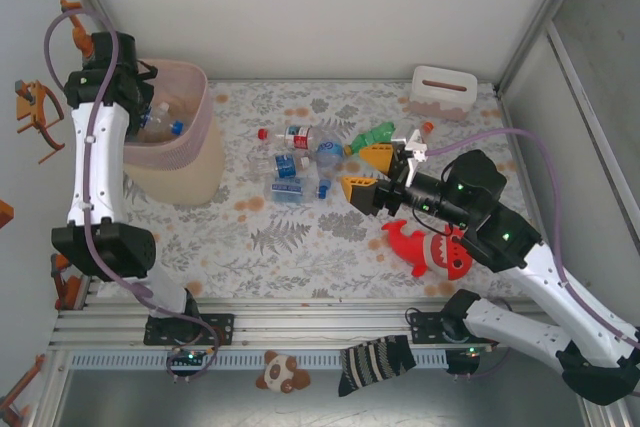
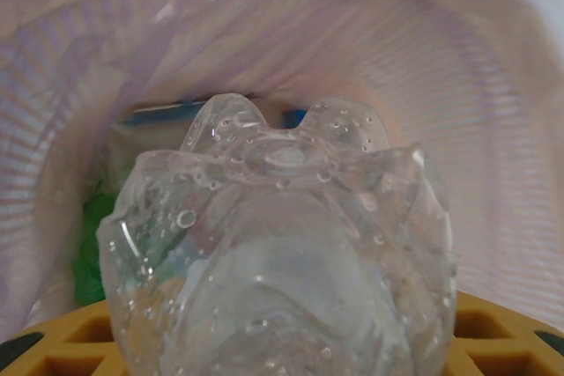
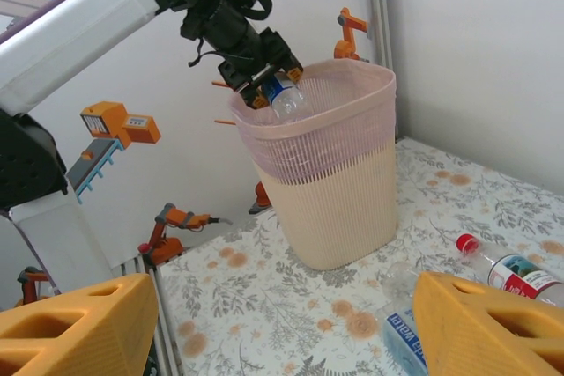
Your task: Put the plastic bottles in the bin
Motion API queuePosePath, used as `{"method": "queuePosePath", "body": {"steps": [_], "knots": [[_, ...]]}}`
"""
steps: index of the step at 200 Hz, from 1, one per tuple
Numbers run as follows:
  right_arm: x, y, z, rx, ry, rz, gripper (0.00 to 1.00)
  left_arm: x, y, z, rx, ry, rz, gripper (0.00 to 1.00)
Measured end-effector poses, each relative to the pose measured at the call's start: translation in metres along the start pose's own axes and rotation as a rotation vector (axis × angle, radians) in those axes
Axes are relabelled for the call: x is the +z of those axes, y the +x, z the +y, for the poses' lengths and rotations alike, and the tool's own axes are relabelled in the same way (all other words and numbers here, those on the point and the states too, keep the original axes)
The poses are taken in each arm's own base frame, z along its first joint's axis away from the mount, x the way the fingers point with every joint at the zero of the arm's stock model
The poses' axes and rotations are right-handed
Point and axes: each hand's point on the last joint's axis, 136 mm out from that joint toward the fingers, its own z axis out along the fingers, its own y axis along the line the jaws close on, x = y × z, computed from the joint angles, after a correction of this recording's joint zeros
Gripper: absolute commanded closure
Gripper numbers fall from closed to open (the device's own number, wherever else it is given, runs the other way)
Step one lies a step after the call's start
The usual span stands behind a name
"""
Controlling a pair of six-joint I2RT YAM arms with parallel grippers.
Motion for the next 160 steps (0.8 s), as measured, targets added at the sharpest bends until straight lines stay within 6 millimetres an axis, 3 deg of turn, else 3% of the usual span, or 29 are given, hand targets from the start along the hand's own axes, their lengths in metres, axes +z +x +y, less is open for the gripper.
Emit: {"method": "queuePosePath", "body": {"steps": [123,160], "knots": [[-0.001,0.012,-0.004,0.004,0.013,0.009,0.25,0.086,0.048,0.043,-0.065,-0.349,0.152,0.66],[-0.008,0.012,-0.005,0.000,0.032,-0.007,0.25,0.095,0.055,0.043,-0.082,-0.357,0.186,0.51]]}}
